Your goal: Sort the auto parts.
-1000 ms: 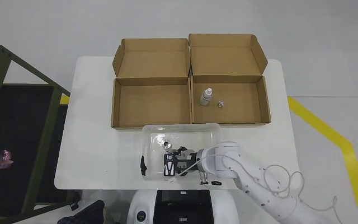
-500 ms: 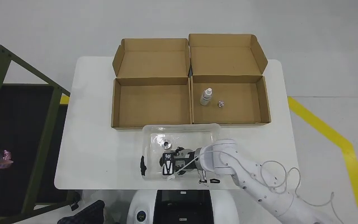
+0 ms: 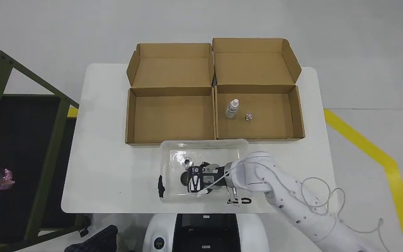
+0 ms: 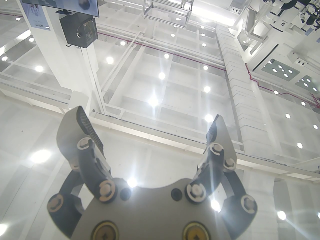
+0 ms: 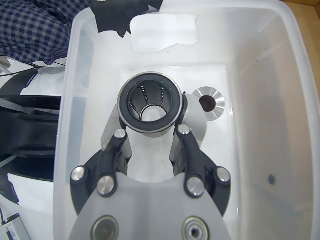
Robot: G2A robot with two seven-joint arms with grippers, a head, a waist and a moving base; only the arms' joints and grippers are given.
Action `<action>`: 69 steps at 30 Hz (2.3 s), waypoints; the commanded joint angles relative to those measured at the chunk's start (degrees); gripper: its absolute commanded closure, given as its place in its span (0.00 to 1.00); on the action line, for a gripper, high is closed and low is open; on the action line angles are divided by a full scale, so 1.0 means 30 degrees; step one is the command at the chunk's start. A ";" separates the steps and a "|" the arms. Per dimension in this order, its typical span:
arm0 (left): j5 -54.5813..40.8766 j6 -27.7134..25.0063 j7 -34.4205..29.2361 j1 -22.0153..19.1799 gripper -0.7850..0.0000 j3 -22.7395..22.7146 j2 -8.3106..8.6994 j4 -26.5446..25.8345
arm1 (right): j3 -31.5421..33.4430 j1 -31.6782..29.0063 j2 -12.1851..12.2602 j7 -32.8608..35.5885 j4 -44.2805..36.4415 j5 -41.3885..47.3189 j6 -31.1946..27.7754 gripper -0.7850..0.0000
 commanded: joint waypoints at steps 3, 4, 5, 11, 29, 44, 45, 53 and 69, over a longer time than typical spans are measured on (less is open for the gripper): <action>0.0000 0.0000 0.0000 0.0000 0.00 0.0000 0.0000 0.0000 | 0.0596 -0.0156 0.0162 -0.0215 -0.0170 0.0392 -0.0309 1.00; 0.0000 0.0000 0.0000 0.0000 0.00 0.0000 0.0000 0.0000 | 0.0754 -0.0208 0.0207 -0.0276 -0.0197 0.0507 -0.0399 1.00; 0.0000 0.0000 0.0000 0.0000 0.00 0.0000 0.0000 0.0000 | 0.0911 -0.0241 0.0253 -0.0275 -0.0234 0.0517 -0.0443 1.00; 0.0000 0.0000 0.0000 0.0000 0.00 0.0000 0.0000 0.0000 | 0.1609 -0.0431 0.0447 -0.0362 -0.0276 0.0331 -0.0314 1.00; 0.0000 0.0000 0.0000 0.0000 0.00 0.0000 0.0000 0.0000 | 0.1719 -0.0166 0.0500 -0.0902 0.1164 -0.1368 0.0140 0.64; 0.0000 0.0000 0.0000 0.0000 0.00 0.0000 0.0000 0.0000 | 0.1302 -0.0013 0.0397 -0.0627 0.1069 -0.1240 0.0262 0.53; 0.0000 0.0000 0.0000 0.0000 0.00 0.0000 0.0000 0.0000 | 0.1292 0.0001 0.0390 -0.0654 0.1124 -0.1153 0.0239 0.53; 0.0000 0.0000 0.0000 0.0000 0.00 0.0000 0.0000 0.0000 | 0.1243 0.0215 0.0339 -0.1174 0.1800 0.0186 -0.0661 1.00; 0.0000 0.0000 0.0000 0.0000 0.00 0.0000 0.0000 0.0000 | 0.1921 0.0392 0.0483 -0.1850 0.1476 0.1279 -0.1360 1.00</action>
